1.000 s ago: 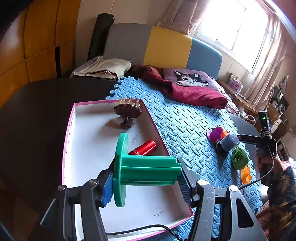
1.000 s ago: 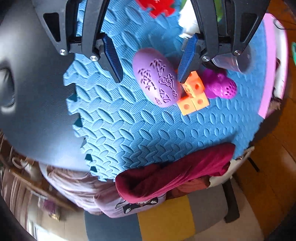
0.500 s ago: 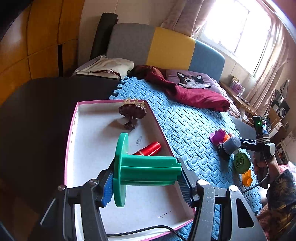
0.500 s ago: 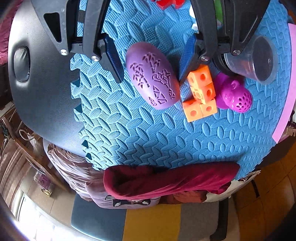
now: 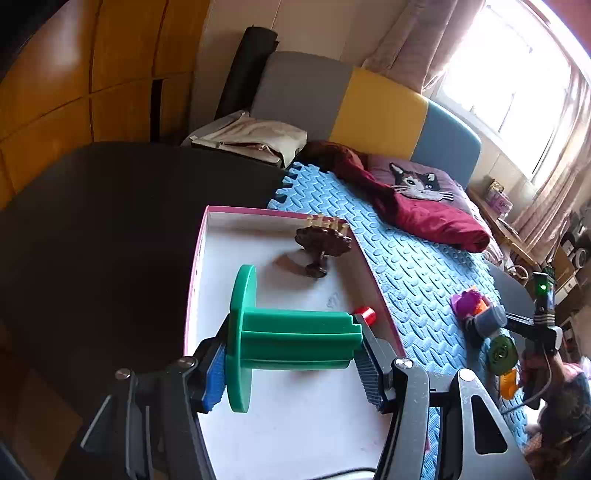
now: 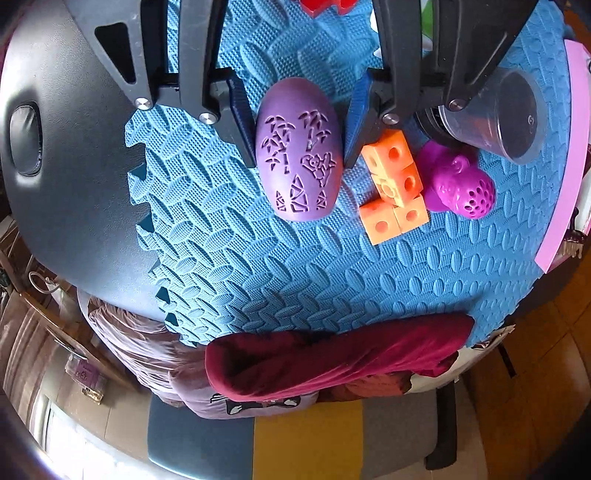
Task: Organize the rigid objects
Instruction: 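Carry the green spool piece with the left gripper into the white tray, then open the left gripper to release the green piece and withdraw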
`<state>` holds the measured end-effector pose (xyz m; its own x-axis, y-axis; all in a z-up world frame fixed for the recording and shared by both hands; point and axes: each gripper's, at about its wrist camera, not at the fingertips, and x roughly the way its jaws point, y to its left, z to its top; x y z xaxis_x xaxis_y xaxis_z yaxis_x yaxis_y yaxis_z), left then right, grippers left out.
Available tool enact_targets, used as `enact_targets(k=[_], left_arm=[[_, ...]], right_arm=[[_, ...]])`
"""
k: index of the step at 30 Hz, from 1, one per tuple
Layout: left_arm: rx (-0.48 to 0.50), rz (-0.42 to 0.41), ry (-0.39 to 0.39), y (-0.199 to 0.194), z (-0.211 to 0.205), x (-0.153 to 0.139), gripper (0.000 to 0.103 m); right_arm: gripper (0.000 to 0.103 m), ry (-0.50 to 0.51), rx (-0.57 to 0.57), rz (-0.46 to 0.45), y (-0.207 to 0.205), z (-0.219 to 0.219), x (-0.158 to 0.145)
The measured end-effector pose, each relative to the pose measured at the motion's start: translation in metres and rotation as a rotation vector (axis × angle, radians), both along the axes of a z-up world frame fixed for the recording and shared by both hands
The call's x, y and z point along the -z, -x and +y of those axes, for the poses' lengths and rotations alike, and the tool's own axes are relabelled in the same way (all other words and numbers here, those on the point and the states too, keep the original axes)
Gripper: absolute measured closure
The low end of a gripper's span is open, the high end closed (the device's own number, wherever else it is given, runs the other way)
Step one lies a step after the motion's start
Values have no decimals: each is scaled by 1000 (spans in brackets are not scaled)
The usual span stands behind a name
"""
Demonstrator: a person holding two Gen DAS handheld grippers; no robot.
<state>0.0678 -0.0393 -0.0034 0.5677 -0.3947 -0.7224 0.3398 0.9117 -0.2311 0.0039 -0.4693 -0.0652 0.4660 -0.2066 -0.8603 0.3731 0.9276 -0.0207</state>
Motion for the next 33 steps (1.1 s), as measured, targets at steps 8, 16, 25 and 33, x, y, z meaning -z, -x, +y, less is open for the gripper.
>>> enact_targets(k=[8,16,25,33], left_arm=[[27,38,-31,-48,-35,15,43],[99,124,-57,-80,-74,43,44],[98,95,-92,-75,-78,50,31],[58,-25,-89,-38,-49,13,26]], right_arm=[[59,23,-8,3,1,4,-1],[59,32,-17,4,0,3,-2],[59,33,-19,3,0,3,-2],[59,42,-20,-3,0,4,-2]])
